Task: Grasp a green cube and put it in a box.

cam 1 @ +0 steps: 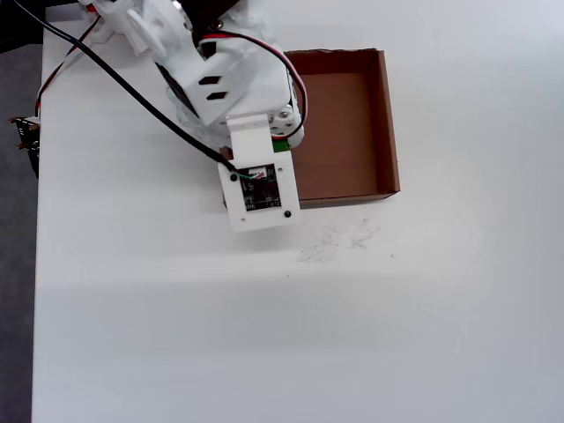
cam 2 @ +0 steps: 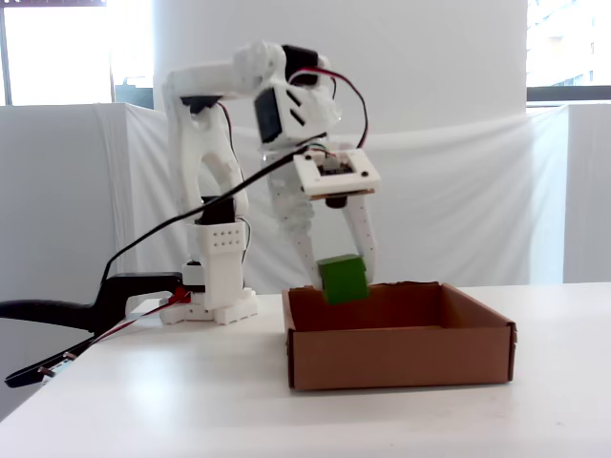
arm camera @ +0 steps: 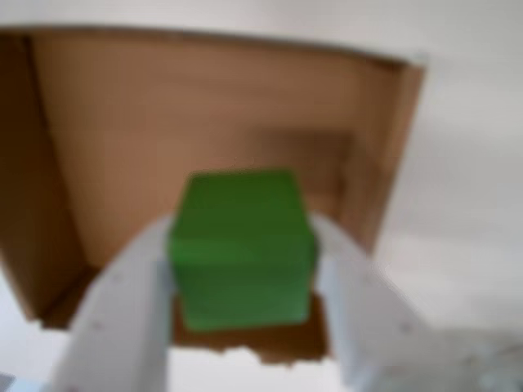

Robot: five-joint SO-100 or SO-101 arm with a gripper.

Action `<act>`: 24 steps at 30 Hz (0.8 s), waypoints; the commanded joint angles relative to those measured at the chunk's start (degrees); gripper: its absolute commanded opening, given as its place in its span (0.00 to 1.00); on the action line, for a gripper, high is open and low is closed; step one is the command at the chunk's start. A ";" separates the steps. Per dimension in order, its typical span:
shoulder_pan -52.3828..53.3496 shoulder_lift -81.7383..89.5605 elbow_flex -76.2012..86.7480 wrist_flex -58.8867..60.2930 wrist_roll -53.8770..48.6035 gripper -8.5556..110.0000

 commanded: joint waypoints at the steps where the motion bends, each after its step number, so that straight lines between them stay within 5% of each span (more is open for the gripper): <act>1: -2.20 3.87 2.37 -3.08 0.09 0.22; 14: -7.91 0.44 13.97 -14.50 0.09 0.23; 24: -6.77 0.79 12.13 -10.46 0.09 0.28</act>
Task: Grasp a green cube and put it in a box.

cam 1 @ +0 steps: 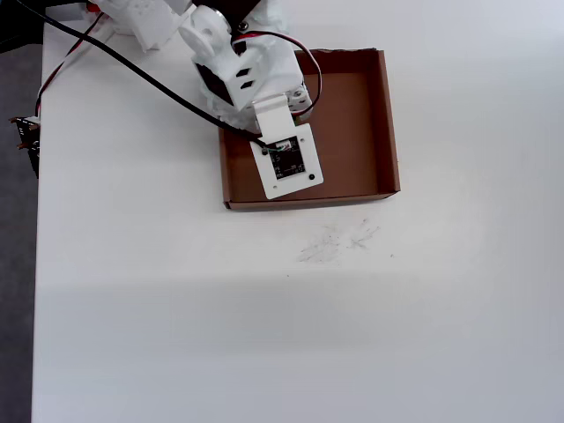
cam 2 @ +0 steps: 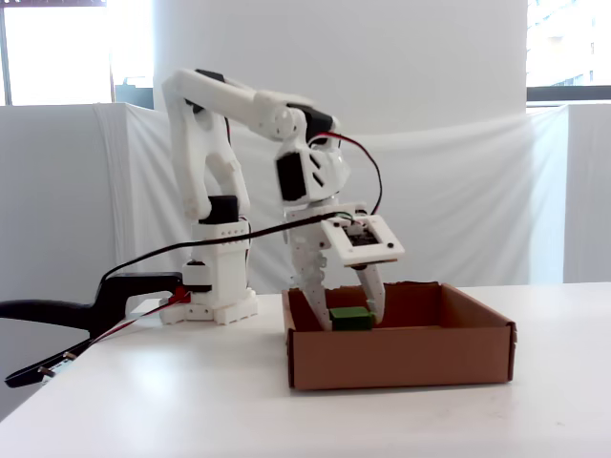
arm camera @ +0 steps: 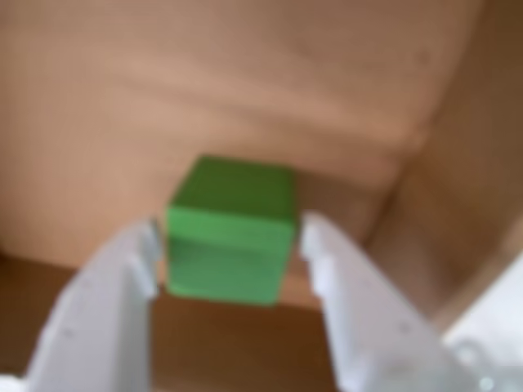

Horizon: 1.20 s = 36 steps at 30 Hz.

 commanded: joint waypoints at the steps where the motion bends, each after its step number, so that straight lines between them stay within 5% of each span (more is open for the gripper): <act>1: 1.49 1.76 -4.31 3.60 0.09 0.28; 13: 20.83 16.61 -10.46 7.91 -4.31 0.27; 22: 37.00 36.47 9.32 1.23 -9.40 0.25; 36: 41.75 68.12 34.45 15.29 -19.69 0.24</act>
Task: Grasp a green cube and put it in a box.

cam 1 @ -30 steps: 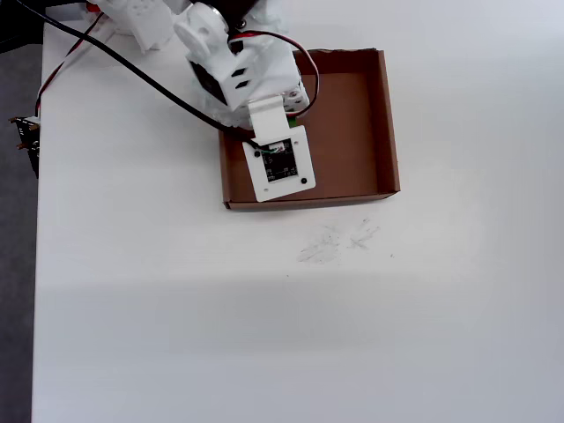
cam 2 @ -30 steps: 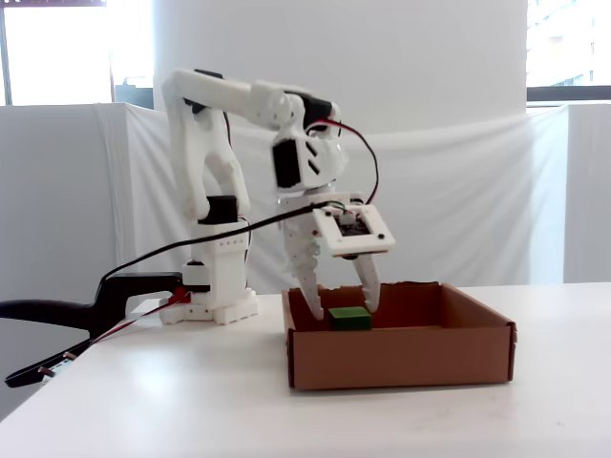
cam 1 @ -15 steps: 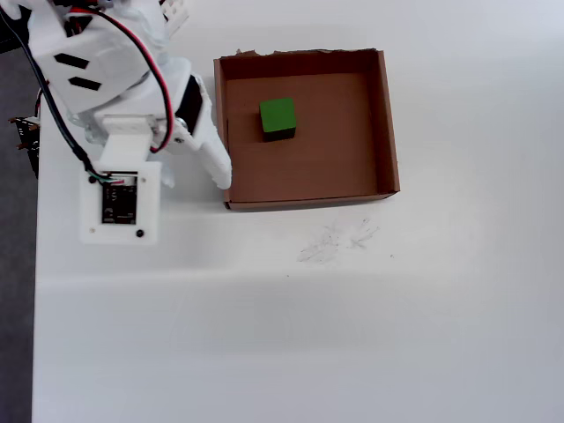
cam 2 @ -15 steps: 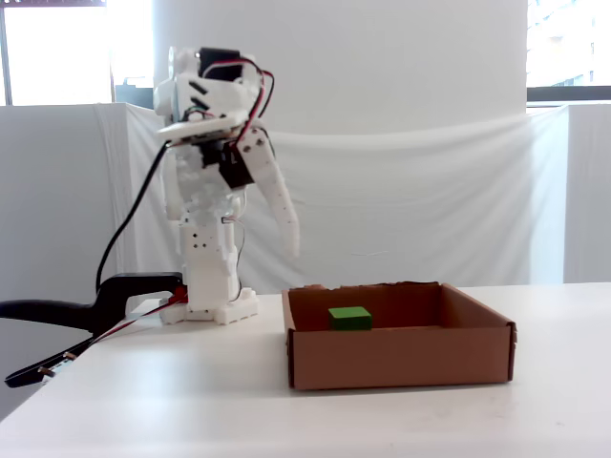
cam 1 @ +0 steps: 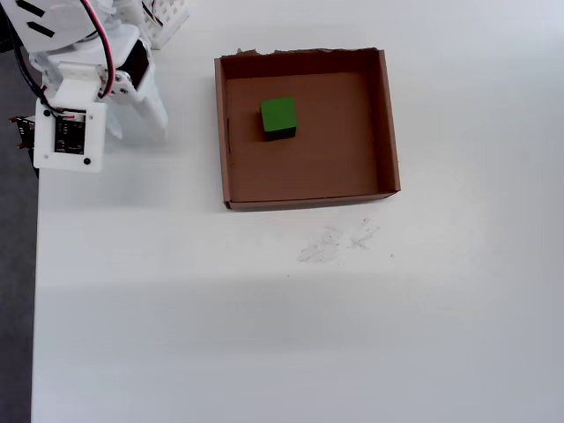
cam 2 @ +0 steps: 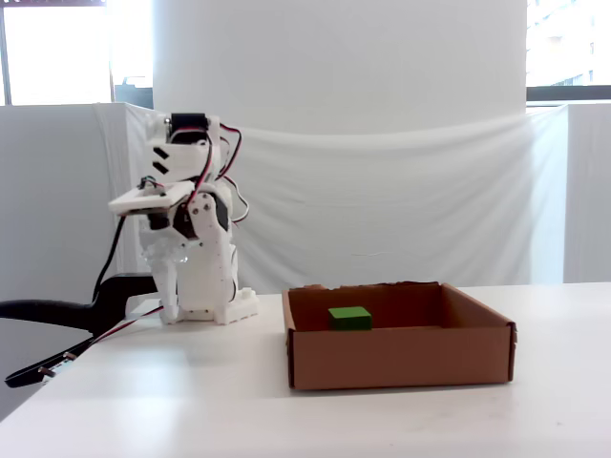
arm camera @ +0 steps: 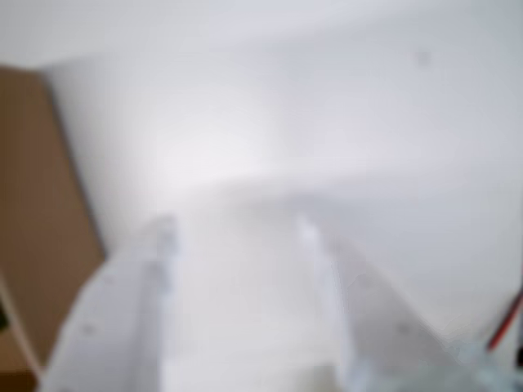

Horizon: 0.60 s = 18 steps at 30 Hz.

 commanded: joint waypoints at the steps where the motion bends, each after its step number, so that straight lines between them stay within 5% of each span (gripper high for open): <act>1: 0.53 6.42 1.93 1.58 -2.02 0.24; 18: 1.49 12.83 6.86 12.13 -4.39 0.25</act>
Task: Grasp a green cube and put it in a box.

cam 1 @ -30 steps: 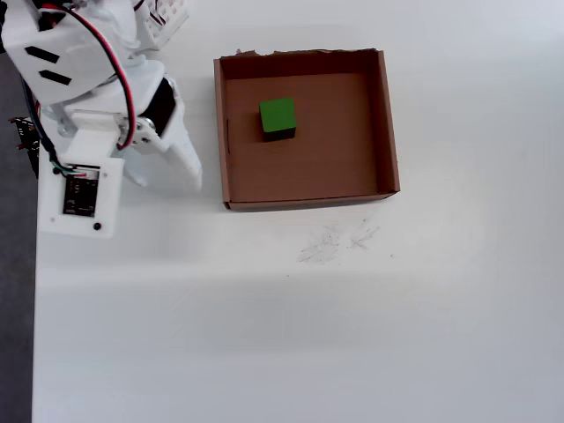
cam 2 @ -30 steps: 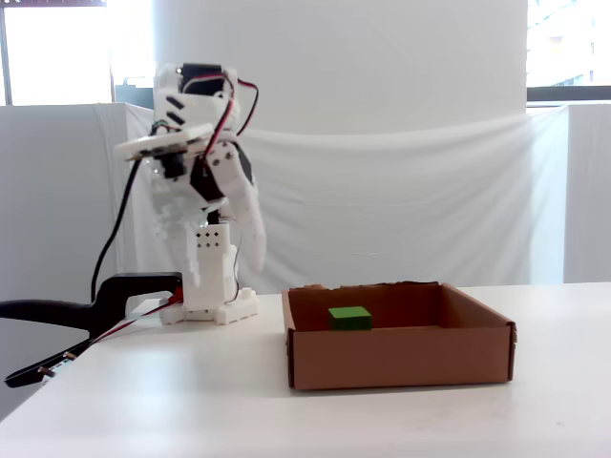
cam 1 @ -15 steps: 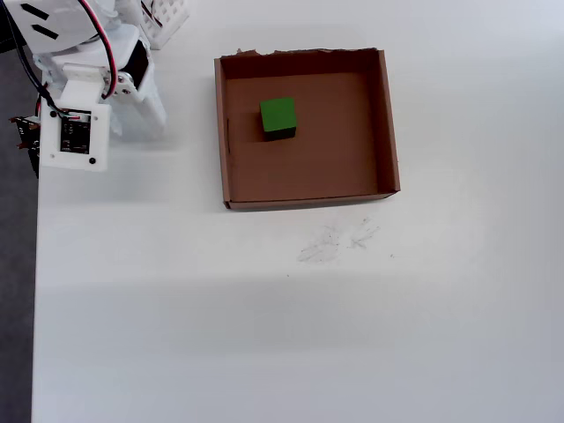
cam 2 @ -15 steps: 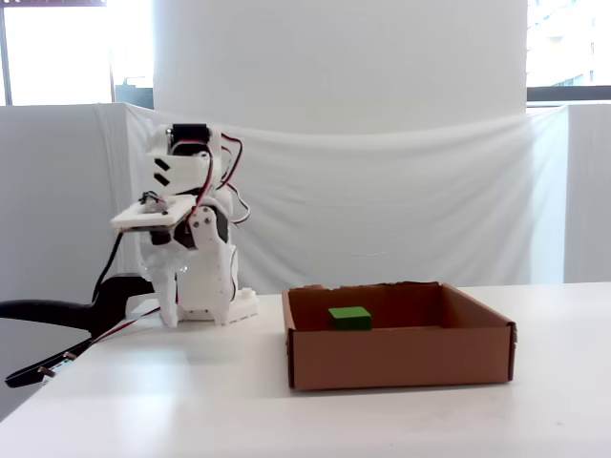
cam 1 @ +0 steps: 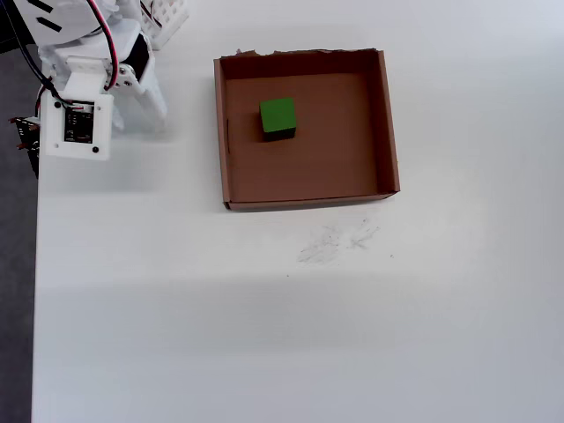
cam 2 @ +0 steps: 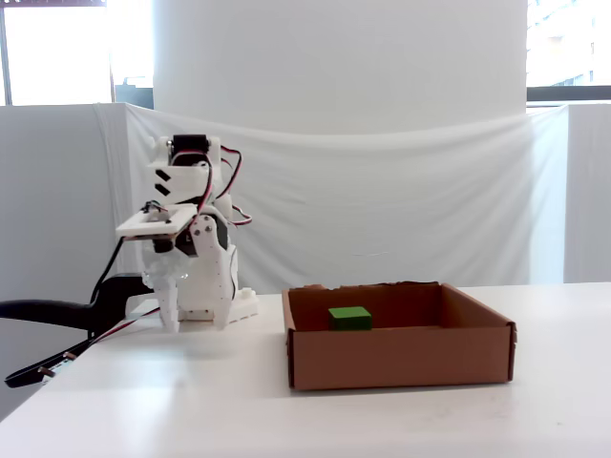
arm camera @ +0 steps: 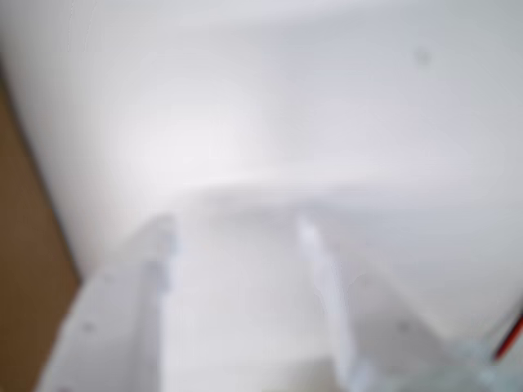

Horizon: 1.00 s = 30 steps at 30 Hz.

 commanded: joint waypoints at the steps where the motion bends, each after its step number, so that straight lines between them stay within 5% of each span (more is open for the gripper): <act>1: 0.53 -0.53 -0.44 2.64 -1.05 0.25; 30: -0.79 -0.53 -0.35 3.69 0.18 0.24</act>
